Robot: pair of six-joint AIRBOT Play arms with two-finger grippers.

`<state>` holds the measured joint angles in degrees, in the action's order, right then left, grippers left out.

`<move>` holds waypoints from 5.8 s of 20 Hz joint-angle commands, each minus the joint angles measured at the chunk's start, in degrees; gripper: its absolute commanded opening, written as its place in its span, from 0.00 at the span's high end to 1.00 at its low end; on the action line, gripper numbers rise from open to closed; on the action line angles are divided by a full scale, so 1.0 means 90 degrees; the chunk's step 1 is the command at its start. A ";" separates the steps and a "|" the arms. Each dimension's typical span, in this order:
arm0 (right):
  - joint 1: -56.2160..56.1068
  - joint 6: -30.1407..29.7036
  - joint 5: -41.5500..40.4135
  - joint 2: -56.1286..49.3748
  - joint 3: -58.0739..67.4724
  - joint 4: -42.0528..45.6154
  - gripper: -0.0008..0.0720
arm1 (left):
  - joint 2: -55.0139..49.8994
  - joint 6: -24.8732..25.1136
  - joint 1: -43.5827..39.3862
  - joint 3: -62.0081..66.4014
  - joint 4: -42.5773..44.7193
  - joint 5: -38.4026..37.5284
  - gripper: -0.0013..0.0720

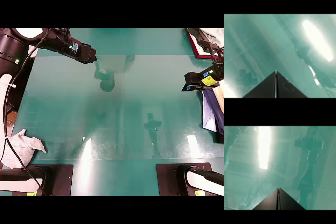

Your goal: Fold the shirts.

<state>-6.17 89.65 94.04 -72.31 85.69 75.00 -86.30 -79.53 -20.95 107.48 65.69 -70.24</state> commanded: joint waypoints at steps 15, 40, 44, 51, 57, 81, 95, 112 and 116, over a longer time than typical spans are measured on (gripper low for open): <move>-0.0002 0.0005 -0.0061 0.0000 -0.0002 -0.0002 0.97 | 0.0002 -0.0024 0.0000 0.0000 -0.0029 0.0964 0.95; -0.0294 -0.0022 -0.0464 0.0000 -0.0002 -0.0032 0.97 | 0.2667 -0.1741 0.0665 -0.3096 0.5683 -0.3585 0.07; -0.0294 -0.0034 -0.0597 0.0000 -0.0002 -0.0029 0.97 | 0.2951 -0.2414 0.1141 -0.5464 0.5717 -0.3096 0.07; -0.0294 -0.0138 -0.0597 0.0000 -0.0002 -0.0029 0.97 | 0.2948 -0.2458 0.2730 -0.6951 0.4860 -0.2040 0.07; -0.0294 -0.0138 -0.0617 0.0000 -0.0002 -0.0029 0.97 | 0.2948 -0.2446 0.3359 -0.7851 0.4444 -0.1562 0.81; -0.0279 -0.0136 -0.0770 0.0000 0.2540 0.0022 0.97 | -0.0597 -0.0119 -0.0933 -0.0119 -0.0185 -0.0476 0.43; -0.0282 -0.0136 -0.0818 -0.0017 0.1552 0.0002 0.97 | 0.1885 0.0780 0.1175 -0.6676 -0.1899 -0.0039 0.30; -0.0282 -0.0287 -0.0391 -0.0512 0.1243 -0.0087 0.96 | 0.1664 0.0665 0.0488 -0.7164 -0.1877 0.0729 0.95; -0.0243 -0.0765 -0.0884 -0.1168 -0.0328 -0.1144 0.22 | 0.1923 0.0665 0.0950 -0.5809 -0.1246 0.0053 0.95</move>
<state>-8.51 85.36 87.92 -79.13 90.15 70.59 -70.15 -73.41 -14.81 47.75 50.96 -65.04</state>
